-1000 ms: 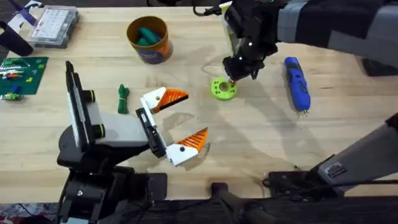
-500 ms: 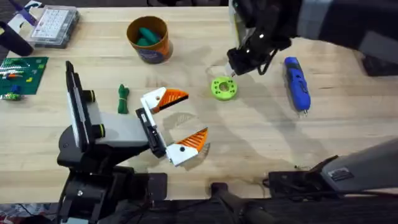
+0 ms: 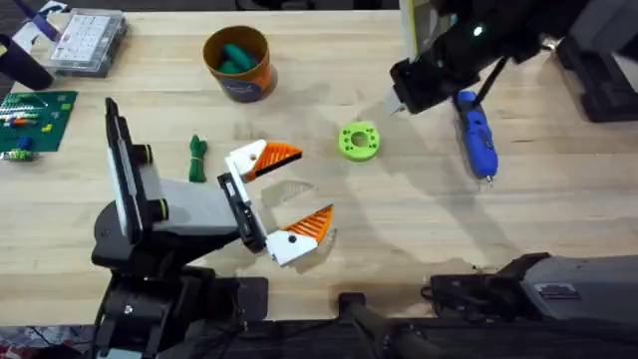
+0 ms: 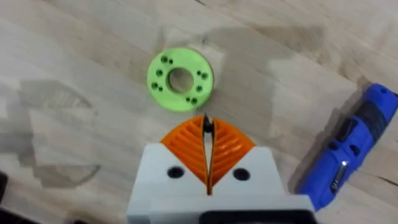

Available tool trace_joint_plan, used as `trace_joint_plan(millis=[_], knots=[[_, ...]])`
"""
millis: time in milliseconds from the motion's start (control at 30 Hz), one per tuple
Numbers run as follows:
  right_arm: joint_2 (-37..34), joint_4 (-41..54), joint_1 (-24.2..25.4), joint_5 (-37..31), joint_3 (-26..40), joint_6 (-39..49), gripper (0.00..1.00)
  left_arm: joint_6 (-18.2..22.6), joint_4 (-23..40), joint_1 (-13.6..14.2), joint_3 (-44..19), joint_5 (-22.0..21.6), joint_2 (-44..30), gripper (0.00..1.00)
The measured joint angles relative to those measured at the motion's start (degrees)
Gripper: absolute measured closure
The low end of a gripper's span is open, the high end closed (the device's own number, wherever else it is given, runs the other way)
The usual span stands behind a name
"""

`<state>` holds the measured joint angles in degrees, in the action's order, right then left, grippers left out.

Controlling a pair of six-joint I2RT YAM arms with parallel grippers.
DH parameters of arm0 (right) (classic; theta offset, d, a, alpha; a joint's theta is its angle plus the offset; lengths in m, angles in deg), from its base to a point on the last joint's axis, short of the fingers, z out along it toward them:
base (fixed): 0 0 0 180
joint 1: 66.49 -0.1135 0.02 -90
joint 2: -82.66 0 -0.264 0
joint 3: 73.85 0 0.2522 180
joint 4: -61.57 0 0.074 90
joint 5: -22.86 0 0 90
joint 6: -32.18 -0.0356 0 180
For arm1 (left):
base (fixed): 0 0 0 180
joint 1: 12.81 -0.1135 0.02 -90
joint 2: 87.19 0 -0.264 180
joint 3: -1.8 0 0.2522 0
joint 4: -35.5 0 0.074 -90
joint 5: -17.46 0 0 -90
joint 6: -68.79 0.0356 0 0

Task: Pick up the gripper from the table and insert it into the empty holder that is missing its gripper. Then pick up a screw, insert it into the mounting hole, and use the screwdriver to tighten it. Finally, clean up the table by picking up the vegetable and placing it into the bucket.

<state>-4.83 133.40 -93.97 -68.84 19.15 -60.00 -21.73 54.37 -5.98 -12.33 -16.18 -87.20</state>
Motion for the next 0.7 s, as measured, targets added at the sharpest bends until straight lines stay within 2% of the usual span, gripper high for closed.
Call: trace_joint_plan(millis=[333, 500, 700], knots=[[0.0, 4.91, -2.13, -0.06, 11.15, 3.12, 0.994, 0.0, 0.0, 0.0, 0.0, 0.0, 0.0, 0.014], [0.0, 4.77, -6.28, -0.2, 13.41, 5.09, 0.994, 0.0, 0.0, 0.0, 0.0, 0.0, 0.0, 0.014], [-2.35, 4.75, -13.75, -0.18, 17.9, 6.38, 0.994, 0.0, 0.0, 0.0, 0.0, 0.0, 0.0, 0.014]])
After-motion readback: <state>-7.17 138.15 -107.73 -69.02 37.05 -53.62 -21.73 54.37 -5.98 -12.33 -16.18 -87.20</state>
